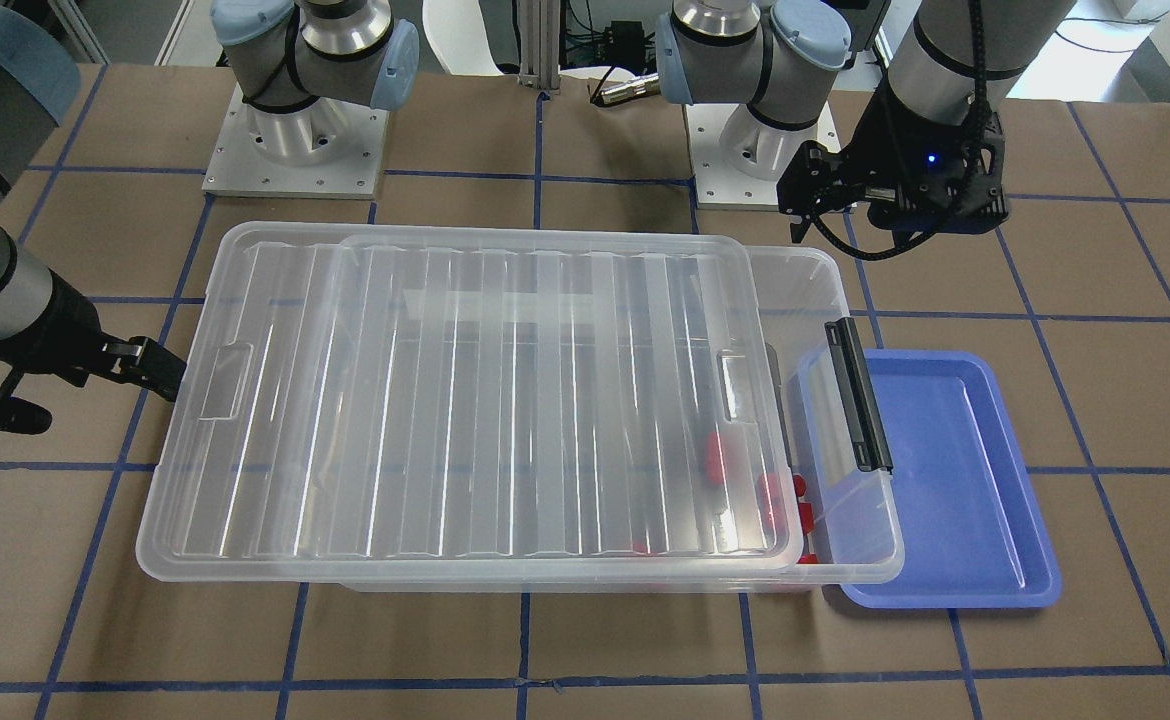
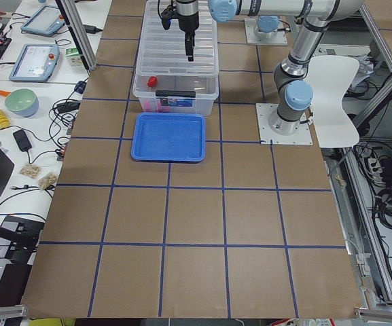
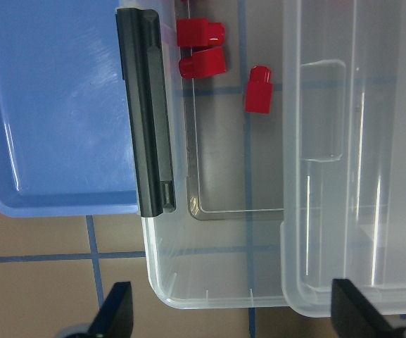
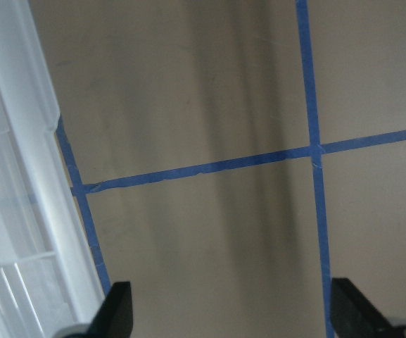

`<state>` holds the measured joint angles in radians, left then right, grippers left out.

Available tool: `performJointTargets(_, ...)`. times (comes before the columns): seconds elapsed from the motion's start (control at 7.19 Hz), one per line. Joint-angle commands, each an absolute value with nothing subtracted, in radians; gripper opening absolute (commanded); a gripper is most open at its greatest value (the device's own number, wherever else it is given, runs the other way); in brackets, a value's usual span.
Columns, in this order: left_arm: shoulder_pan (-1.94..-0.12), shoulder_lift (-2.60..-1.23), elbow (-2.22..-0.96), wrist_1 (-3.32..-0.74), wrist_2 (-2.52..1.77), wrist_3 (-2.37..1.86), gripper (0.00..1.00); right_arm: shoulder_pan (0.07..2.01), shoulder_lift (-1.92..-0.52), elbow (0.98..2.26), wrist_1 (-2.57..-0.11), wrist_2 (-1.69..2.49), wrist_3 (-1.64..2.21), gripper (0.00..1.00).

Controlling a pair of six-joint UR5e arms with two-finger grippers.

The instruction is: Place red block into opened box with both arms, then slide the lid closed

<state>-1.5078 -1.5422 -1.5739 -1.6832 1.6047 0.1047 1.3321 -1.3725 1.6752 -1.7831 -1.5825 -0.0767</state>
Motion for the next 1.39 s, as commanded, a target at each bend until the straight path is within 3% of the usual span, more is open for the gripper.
performJointTargets(0.0, -1.508, -1.542, -1.575, -1.684, 1.606, 0.106, 1.00, 1.393, -1.367, 1.675, -1.825, -1.577, 0.007, 1.00)
performJointTargets(0.83, -1.506, -1.540, -1.575, -1.684, 1.618, 0.117, 1.00, 1.462, -1.345, 1.661, -1.830, -1.575, 0.002, 1.00)
performJointTargets(1.25, -1.506, -1.542, -1.577, -1.684, 1.617, 0.120, 1.00, 1.447, -1.362, 1.544, -1.772, -1.589, -0.003, 1.00)
